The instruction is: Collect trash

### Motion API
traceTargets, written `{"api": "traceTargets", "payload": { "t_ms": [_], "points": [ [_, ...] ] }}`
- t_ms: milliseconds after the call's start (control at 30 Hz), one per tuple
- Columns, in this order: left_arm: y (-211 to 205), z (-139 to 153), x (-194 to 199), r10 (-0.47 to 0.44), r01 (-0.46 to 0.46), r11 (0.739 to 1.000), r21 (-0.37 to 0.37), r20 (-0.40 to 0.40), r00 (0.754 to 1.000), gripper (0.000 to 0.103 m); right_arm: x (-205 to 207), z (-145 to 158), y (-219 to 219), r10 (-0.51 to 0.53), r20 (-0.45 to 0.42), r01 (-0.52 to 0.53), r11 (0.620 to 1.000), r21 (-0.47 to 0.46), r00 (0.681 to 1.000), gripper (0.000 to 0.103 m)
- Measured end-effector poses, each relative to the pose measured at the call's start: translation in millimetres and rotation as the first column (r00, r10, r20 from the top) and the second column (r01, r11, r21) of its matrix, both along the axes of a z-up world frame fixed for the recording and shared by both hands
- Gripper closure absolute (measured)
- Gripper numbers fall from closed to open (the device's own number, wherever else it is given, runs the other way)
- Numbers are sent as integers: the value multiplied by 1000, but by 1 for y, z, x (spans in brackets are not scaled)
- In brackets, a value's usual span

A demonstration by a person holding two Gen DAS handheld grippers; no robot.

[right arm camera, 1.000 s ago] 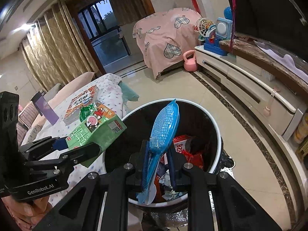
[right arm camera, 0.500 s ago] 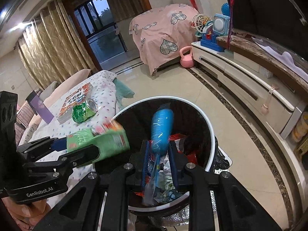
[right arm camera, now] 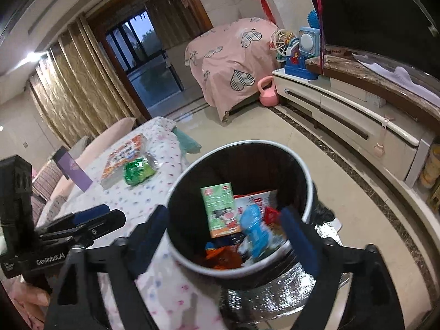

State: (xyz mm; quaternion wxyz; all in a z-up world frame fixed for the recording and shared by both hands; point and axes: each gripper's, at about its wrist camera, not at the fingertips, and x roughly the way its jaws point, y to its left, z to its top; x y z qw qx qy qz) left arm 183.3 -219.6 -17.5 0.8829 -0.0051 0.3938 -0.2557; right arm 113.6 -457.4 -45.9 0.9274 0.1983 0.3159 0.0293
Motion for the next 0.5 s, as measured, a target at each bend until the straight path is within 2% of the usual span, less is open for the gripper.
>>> {"api": "traceTargets", "payload": {
  "t_ms": [133, 300, 500],
  "points": [
    [28, 3, -20, 31, -31, 999, -11, 25, 999, 23, -19, 10, 24, -2, 51, 2, 1000, 1, 999, 3],
    [69, 4, -51, 90, -88, 995, -40, 56, 994, 23, -37, 19, 51, 8, 95, -10, 1000, 17, 995, 2],
    [105, 17, -83, 153, -148, 988, -40, 153, 976, 20, -62, 29, 79, -11, 149, 14, 1000, -20, 989, 0]
  ]
}}
